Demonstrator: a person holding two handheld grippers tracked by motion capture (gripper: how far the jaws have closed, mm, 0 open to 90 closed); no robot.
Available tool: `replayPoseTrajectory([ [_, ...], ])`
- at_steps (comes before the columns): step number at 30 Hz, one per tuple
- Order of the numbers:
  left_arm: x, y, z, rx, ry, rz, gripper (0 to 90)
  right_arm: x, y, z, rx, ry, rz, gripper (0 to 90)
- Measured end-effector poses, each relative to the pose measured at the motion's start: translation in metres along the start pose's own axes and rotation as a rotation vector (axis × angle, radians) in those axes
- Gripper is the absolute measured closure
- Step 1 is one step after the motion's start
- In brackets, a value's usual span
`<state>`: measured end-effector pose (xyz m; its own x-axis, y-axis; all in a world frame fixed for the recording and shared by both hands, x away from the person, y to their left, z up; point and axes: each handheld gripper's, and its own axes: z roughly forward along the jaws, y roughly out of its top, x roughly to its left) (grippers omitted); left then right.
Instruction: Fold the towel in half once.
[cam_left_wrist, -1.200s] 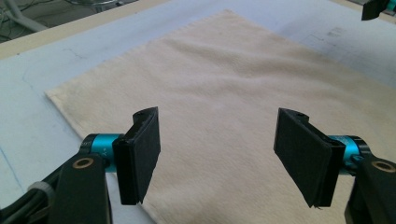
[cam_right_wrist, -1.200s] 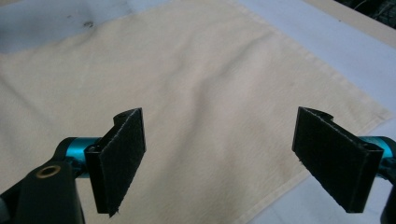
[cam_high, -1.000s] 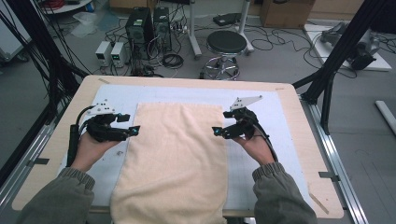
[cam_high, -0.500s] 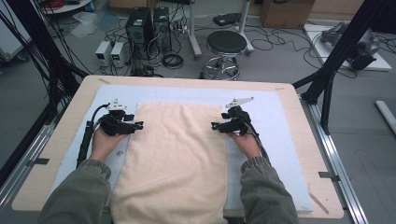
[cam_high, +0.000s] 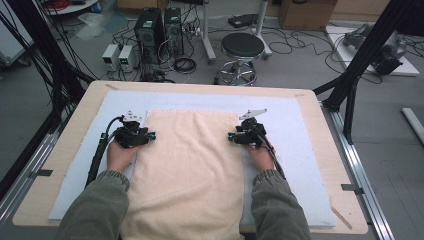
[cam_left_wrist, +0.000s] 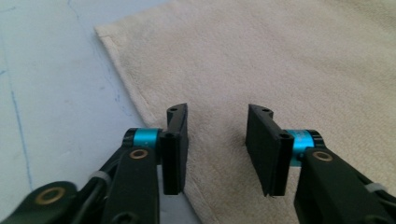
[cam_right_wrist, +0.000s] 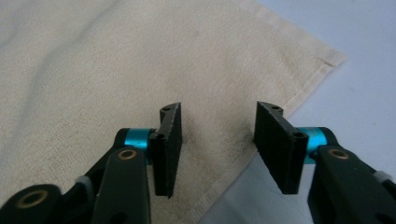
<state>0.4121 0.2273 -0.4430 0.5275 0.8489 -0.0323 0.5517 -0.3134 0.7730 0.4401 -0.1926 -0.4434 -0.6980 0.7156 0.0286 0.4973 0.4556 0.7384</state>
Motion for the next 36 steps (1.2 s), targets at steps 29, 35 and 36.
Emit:
replayPoseTrajectory([
  [29, -0.013, 0.010, -0.105, -0.209, -0.247, 0.058, 85.7, 0.029, 0.012, -0.105, -0.162, 0.351, -0.082, 84.4],
  [35, -0.038, -0.020, -0.134, -0.222, -0.294, 0.122, 85.5, 0.060, -0.010, -0.138, -0.180, 0.384, -0.150, 84.3],
  [36, -0.042, -0.025, -0.138, -0.225, -0.301, 0.122, 85.5, 0.066, -0.015, -0.142, -0.171, 0.394, -0.161, 84.3],
])
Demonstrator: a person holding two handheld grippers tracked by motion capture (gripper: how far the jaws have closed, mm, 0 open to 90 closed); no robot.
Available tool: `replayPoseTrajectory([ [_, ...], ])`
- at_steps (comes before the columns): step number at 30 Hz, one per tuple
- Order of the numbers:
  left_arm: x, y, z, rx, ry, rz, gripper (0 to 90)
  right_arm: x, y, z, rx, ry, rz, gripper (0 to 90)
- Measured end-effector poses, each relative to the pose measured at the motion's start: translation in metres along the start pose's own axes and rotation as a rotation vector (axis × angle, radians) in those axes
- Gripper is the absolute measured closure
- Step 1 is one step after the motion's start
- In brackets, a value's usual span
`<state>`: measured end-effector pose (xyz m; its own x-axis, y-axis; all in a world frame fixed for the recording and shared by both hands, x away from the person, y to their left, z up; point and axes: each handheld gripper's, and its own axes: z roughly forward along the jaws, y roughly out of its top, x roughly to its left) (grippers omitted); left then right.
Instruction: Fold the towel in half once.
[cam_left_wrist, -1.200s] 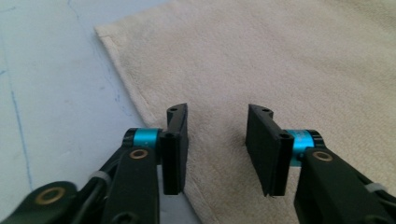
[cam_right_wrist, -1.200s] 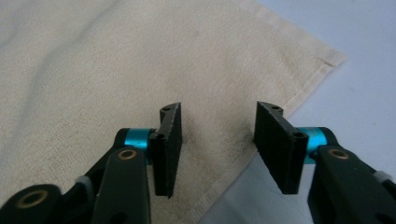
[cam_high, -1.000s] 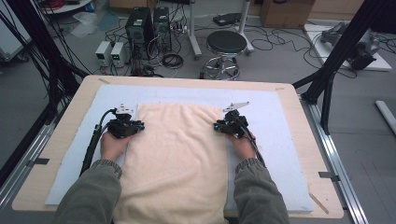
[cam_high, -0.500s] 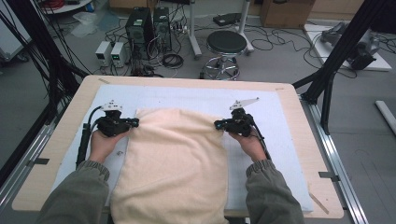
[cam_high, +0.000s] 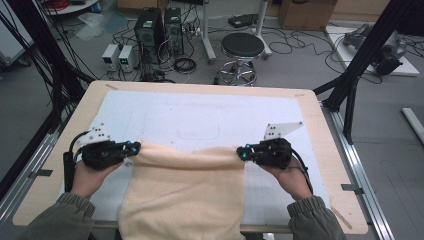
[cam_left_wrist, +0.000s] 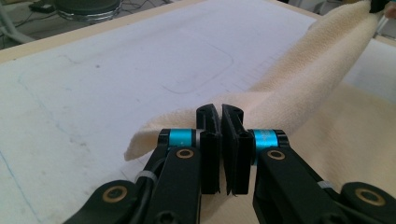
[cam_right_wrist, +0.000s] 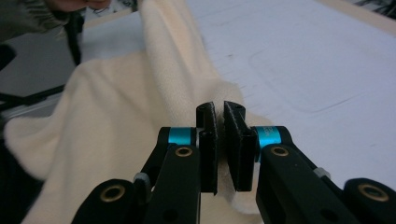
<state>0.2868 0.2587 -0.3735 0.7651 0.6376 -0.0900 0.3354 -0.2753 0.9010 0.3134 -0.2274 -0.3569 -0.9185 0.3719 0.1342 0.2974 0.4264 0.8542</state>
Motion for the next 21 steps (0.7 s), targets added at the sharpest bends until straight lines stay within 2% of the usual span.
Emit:
replayPoseTrajectory([
  [2, -0.009, -0.009, -0.007, -0.009, -0.016, 0.003, 85.5, 0.014, -0.008, -0.002, 0.018, 0.011, -0.016, 84.3],
  [8, -0.032, -0.035, -0.022, 0.060, -0.072, 0.038, 84.5, 0.049, -0.038, -0.004, 0.046, 0.059, -0.027, 83.9],
  [9, -0.036, -0.041, -0.024, 0.082, -0.107, 0.033, 83.1, 0.052, -0.041, -0.004, 0.048, 0.064, -0.024, 82.9],
  [10, -0.038, -0.045, -0.025, 0.106, -0.146, 0.023, 78.4, 0.057, -0.046, -0.003, 0.058, 0.065, -0.021, 79.0],
  [11, -0.039, -0.048, -0.025, 0.129, -0.161, 0.024, 70.9, 0.059, -0.050, -0.003, 0.061, 0.068, -0.020, 73.4],
  [13, -0.040, -0.053, -0.027, 0.137, -0.168, 0.025, 62.4, 0.060, -0.055, -0.005, 0.045, 0.061, 0.001, 68.8],
  [16, -0.034, -0.052, -0.025, 0.134, -0.145, 0.011, 58.2, 0.056, -0.057, -0.006, 0.038, 0.028, 0.013, 63.5],
  [21, -0.023, -0.046, -0.009, 0.114, -0.099, 0.019, 54.2, 0.036, -0.059, 0.009, 0.083, -0.065, 0.012, 56.6],
])
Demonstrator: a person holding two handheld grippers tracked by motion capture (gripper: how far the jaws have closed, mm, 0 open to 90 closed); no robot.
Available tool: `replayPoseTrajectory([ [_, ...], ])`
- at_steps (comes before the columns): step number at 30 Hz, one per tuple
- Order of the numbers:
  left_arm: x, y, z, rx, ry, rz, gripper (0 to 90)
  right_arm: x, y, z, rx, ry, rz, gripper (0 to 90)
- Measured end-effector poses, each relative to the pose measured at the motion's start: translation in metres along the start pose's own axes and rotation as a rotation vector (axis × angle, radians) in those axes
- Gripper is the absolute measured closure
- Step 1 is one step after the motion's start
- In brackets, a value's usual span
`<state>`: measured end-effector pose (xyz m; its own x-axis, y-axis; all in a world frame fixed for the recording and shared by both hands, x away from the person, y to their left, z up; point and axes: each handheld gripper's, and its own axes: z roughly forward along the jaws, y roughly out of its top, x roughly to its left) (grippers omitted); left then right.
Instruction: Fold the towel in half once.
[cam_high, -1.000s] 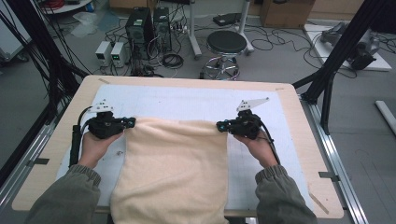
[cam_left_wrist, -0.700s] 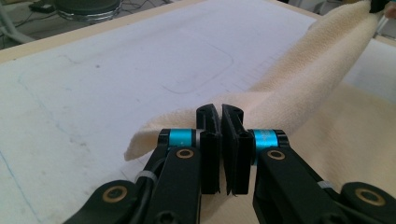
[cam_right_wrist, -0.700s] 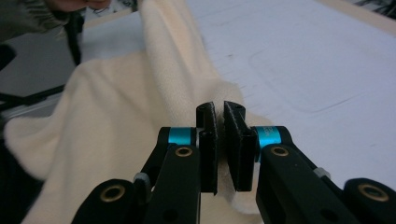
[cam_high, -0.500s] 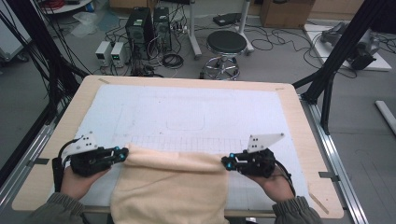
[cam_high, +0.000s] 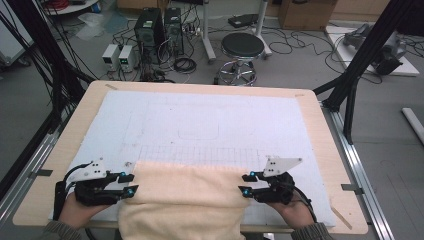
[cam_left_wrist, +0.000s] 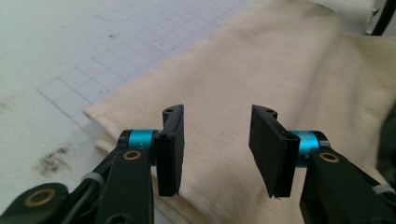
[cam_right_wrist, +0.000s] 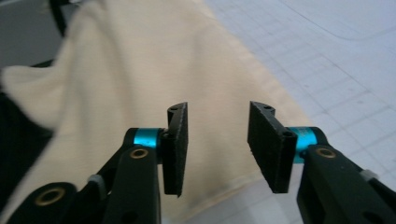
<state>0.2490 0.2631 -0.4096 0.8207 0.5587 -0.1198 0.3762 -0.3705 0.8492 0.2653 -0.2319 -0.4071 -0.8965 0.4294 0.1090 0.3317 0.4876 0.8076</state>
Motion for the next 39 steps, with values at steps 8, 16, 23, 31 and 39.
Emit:
replayPoseTrajectory([
  [8, 0.027, 0.006, 0.035, 0.070, 0.018, -0.040, 54.3, -0.029, -0.003, 0.032, 0.074, -0.063, 0.031, 50.7],
  [16, 0.023, 0.002, 0.050, 0.130, 0.057, 0.008, 65.5, -0.032, -0.003, 0.042, 0.101, -0.046, 0.022, 74.6],
  [23, 0.021, 0.005, 0.048, 0.128, 0.069, 0.028, 83.8, -0.030, 0.001, 0.039, 0.096, -0.034, 0.008, 84.1],
  [31, 0.019, 0.014, 0.032, 0.043, 0.074, 0.015, 84.8, -0.025, 0.012, 0.024, 0.054, -0.037, -0.010, 84.3],
  [39, 0.007, 0.023, 0.009, -0.034, 0.061, 0.028, 84.7, -0.011, 0.026, 0.004, -0.014, -0.030, -0.039, 84.3],
])
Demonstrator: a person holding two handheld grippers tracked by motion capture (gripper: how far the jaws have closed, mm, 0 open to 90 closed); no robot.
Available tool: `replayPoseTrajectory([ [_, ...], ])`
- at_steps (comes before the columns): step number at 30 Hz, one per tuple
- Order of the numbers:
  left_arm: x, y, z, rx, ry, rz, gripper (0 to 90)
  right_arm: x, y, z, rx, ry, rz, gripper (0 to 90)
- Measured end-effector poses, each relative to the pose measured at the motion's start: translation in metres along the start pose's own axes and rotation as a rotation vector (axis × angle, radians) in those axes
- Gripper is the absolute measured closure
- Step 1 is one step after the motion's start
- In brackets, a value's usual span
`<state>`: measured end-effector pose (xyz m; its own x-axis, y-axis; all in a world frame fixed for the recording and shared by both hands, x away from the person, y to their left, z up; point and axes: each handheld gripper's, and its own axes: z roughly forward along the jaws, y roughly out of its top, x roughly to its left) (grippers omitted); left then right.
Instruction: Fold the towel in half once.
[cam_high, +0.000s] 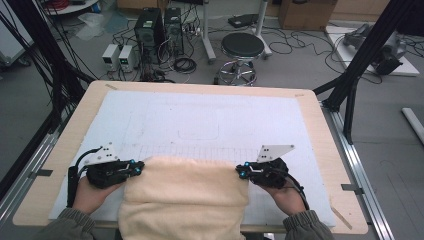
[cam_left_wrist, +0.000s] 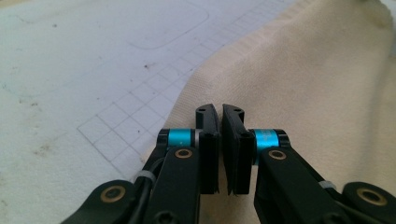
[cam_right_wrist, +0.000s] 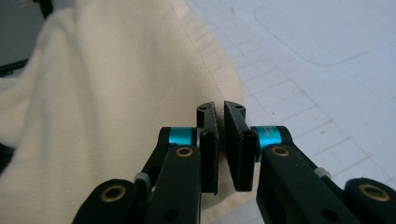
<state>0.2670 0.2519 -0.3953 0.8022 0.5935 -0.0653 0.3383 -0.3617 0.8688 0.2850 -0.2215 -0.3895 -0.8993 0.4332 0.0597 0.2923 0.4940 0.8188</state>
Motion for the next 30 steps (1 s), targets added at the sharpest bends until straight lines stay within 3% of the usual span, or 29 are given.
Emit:
replayPoseTrajectory([
  [6, -0.029, -0.005, -0.035, -0.027, -0.055, 0.059, 84.5, 0.034, 0.004, -0.027, -0.058, 0.045, -0.061, 84.3],
  [10, -0.054, -0.014, -0.062, -0.030, -0.160, 0.095, 83.0, 0.065, -0.001, -0.044, -0.070, 0.106, -0.089, 83.0],
  [12, -0.064, -0.019, -0.073, -0.033, -0.206, 0.102, 77.7, 0.080, -0.006, -0.051, -0.068, 0.161, -0.092, 77.2],
  [15, -0.069, -0.025, -0.081, -0.038, -0.210, 0.100, 69.7, 0.094, -0.012, -0.057, -0.067, 0.198, -0.091, 71.1],
  [17, -0.064, -0.027, -0.079, -0.036, -0.191, 0.085, 67.5, 0.093, -0.013, -0.057, -0.062, 0.185, -0.105, 68.6],
  [22, -0.047, -0.027, -0.062, -0.035, -0.118, 0.041, 61.1, 0.073, -0.011, -0.042, -0.032, 0.110, -0.075, 62.3],
  [30, -0.013, -0.016, -0.021, -0.013, 0.000, 0.021, 54.4, 0.021, -0.011, -0.009, 0.000, 0.021, -0.002, 53.1],
])
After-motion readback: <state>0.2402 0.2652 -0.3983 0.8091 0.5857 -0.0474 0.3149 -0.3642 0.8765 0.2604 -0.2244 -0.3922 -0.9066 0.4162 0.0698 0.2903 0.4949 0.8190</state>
